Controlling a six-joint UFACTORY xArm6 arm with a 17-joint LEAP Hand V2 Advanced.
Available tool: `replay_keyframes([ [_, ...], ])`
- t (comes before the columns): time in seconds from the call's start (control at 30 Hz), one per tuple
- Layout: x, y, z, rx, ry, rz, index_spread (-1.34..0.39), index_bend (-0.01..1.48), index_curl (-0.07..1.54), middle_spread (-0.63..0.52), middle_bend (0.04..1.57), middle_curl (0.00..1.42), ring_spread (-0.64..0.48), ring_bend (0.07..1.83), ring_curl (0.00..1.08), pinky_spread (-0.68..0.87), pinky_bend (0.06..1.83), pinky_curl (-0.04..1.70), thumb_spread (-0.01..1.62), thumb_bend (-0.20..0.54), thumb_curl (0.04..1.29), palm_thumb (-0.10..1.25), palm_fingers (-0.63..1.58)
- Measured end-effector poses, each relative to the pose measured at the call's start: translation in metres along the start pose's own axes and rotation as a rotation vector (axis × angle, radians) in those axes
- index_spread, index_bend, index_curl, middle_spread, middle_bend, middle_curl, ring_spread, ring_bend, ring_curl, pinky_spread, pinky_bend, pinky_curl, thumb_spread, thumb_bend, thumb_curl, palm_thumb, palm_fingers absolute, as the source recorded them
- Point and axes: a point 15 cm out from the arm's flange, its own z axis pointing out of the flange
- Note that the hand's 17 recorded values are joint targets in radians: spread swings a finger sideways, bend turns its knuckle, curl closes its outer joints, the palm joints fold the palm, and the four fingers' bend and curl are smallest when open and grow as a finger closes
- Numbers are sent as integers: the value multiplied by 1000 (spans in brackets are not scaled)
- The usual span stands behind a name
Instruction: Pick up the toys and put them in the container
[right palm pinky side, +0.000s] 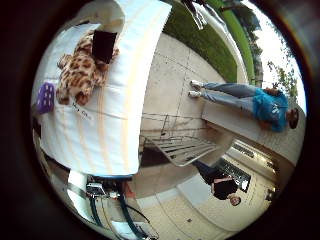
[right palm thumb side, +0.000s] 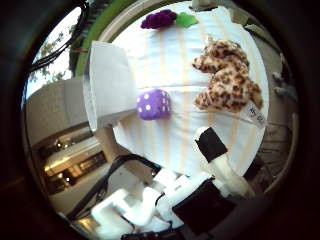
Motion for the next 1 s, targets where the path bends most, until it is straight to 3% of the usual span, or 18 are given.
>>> replay_keyframes([
  [0.3, -20, -10, 49, -124, 16, -42, -88, 168, 425, 85, 249, 414, 306, 581, 323, 522, 512, 639, 1108, -31, 338, 543, 150],
  [0.37, -19, -10, 53, -149, 43, -42, -110, 172, 411, 16, 344, 438, 280, 697, 337, 552, 560, 621, 1107, -14, 346, 587, 522],
  [0.4, -17, -9, 53, -156, 55, -45, -118, 164, 402, 1, 359, 439, 272, 707, 328, 552, 561, 603, 1103, -11, 351, 601, 563],
  [0.47, -19, -10, 53, -163, 75, -62, -192, 46, 353, -49, 551, 521, 190, 937, 400, 543, 722, 661, 1101, -4, 370, 659, 912],
  [0.53, -23, -9, 52, -175, 74, -69, -241, 74, 344, -81, 674, 591, 145, 1119, 478, 534, 801, 729, 1091, 10, 392, 723, 1026],
  [0.77, -35, 14, 45, -237, 12, -41, -438, 233, 383, -174, 933, 796, 6, 1322, 637, 466, 1117, 943, 1041, 48, 489, 951, 1065],
  [0.87, -51, 19, 34, -216, -60, -14, -546, 286, 425, -199, 1004, 873, -32, 1352, 674, 420, 1206, 991, 1056, 43, 533, 994, 1053],
  [1.0, -66, 49, 14, -293, -133, 5, -647, 327, 479, -216, 1047, 934, -58, 1382, 701, 377, 1258, 1017, 1095, 34, 569, 1012, 1014],
])
